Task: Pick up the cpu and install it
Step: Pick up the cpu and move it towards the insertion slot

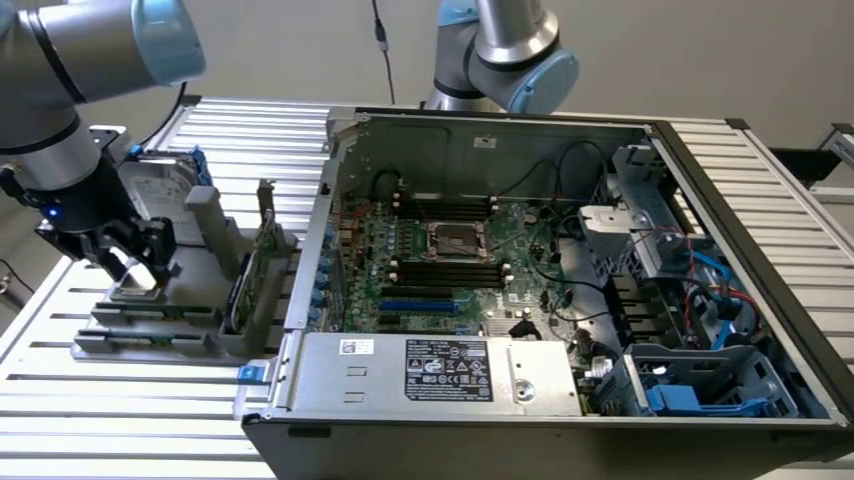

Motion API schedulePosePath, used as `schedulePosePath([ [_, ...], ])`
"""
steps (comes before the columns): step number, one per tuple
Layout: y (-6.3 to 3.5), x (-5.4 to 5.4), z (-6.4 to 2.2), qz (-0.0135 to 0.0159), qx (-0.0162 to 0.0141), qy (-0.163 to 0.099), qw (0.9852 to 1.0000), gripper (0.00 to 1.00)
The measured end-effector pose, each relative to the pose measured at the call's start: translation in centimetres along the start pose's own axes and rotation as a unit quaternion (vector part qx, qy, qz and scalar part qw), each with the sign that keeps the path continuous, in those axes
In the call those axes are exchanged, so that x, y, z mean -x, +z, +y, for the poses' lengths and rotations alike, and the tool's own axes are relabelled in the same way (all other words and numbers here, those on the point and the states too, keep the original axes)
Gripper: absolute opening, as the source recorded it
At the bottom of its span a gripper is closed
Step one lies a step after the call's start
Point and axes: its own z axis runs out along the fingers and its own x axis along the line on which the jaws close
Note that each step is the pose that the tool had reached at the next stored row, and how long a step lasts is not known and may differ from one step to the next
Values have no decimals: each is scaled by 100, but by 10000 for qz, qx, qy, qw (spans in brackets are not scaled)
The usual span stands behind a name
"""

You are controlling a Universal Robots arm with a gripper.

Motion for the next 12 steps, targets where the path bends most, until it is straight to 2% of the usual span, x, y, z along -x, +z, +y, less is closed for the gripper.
schedulePosePath([
  [12, 59, 0, -2, 1, 72, -1, 10000, 60],
])
